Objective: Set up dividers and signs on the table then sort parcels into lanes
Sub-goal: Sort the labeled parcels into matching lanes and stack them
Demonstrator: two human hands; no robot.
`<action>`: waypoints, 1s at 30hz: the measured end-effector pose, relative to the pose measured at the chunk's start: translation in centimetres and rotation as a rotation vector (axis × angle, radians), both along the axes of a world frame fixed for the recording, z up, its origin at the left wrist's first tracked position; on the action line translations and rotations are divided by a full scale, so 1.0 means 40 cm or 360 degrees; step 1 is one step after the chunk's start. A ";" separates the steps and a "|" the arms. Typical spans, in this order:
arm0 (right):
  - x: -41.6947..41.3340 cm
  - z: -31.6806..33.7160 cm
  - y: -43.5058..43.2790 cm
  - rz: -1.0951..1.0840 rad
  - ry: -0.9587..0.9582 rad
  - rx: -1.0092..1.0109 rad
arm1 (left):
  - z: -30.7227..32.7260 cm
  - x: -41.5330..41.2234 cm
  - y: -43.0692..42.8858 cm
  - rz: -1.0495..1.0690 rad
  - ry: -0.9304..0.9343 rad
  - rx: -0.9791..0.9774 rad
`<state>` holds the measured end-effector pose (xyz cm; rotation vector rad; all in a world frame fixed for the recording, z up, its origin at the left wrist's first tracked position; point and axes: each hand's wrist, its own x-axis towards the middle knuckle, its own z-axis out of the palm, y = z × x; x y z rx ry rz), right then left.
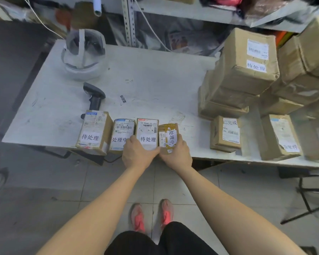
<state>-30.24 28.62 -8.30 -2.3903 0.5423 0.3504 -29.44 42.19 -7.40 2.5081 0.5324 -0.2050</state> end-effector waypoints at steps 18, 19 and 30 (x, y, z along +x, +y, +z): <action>0.005 0.037 -0.042 -0.0119 0.0039 -0.0132 | 0.032 0.030 -0.010 -0.0183 0.0003 0.0036; 0.003 0.032 -0.046 -0.0117 0.0047 -0.0129 | 0.028 0.029 -0.013 -0.0187 0.0022 0.0050; -0.019 0.028 -0.130 0.0050 -0.0028 -0.0004 | 0.043 0.028 -0.070 -0.0340 -0.0148 0.0476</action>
